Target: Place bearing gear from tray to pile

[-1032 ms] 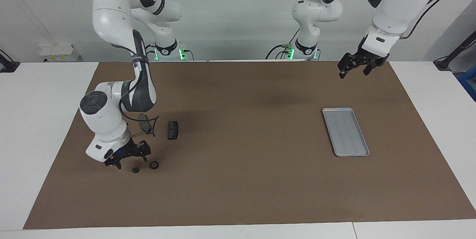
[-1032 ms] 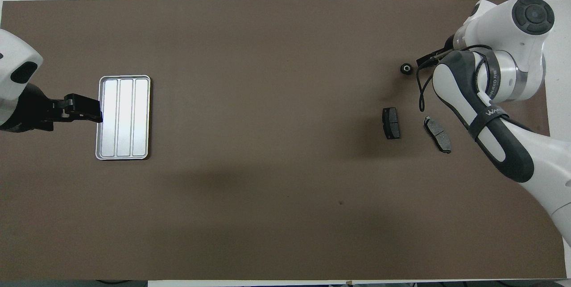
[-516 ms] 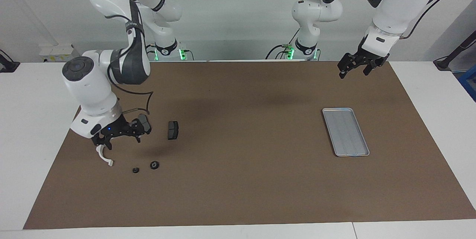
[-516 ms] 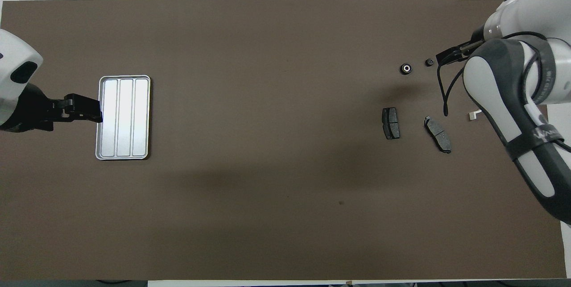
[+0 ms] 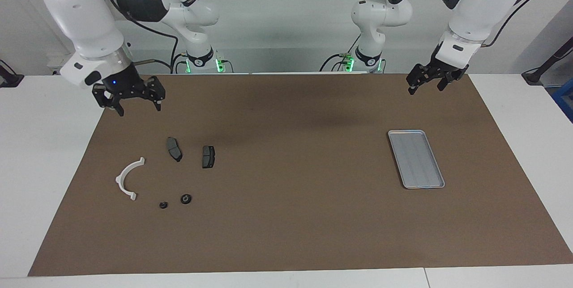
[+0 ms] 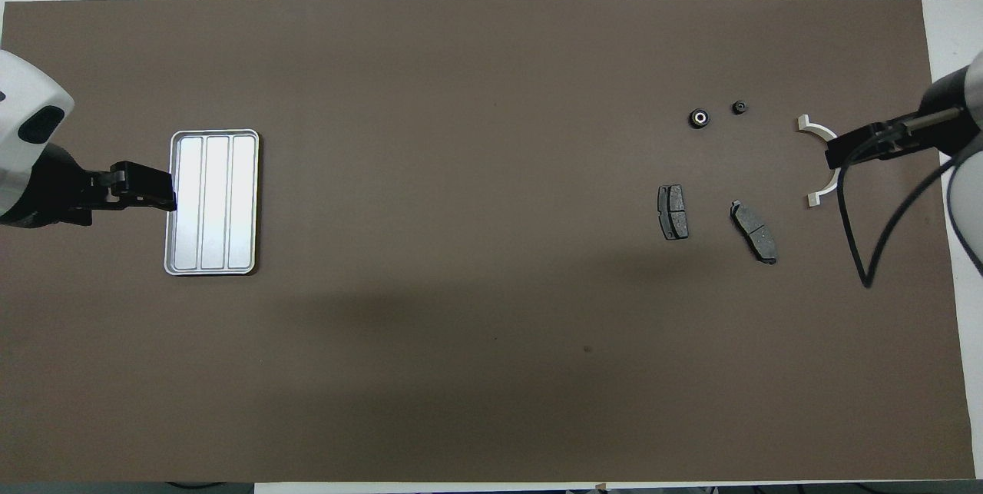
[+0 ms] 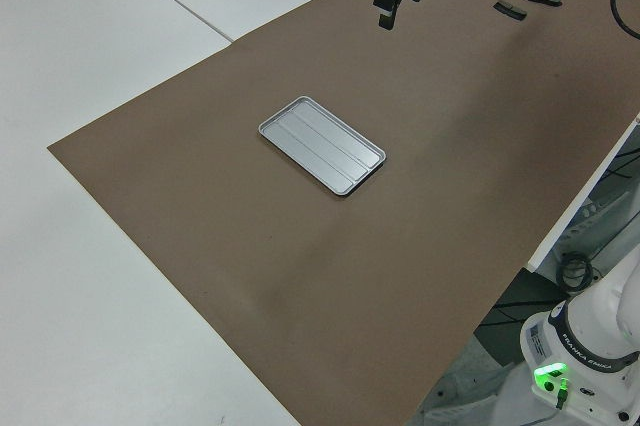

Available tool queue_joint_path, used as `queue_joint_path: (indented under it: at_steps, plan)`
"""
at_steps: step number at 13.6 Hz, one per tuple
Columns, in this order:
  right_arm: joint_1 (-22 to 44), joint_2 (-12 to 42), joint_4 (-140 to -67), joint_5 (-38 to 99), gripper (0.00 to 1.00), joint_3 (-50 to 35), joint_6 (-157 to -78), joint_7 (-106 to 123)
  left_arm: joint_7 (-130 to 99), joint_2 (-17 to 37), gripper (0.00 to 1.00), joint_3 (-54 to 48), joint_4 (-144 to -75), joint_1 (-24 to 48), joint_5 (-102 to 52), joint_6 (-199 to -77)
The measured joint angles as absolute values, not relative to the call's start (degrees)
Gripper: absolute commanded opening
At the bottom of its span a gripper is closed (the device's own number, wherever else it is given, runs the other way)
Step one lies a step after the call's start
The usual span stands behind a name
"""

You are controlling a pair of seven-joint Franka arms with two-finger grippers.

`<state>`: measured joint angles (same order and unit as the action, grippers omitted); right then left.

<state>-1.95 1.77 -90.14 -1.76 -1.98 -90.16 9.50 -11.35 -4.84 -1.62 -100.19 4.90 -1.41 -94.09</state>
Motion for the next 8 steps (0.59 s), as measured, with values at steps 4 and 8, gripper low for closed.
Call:
queue_joint_path:
  at_steps: [4, 8]
  plan:
    - [-0.29, -1.01, -90.74, -1.65, 1.00, -0.28, -83.27, 6.79, -11.35, -4.84, 1.00, -1.62, -100.19, 4.90, -1.41, -94.09]
    - [-0.10, -0.99, -91.31, -1.70, 1.00, -0.25, -83.31, 5.19, -11.35, -4.84, 1.00, -1.62, -100.19, 4.90, -1.41, -94.09]
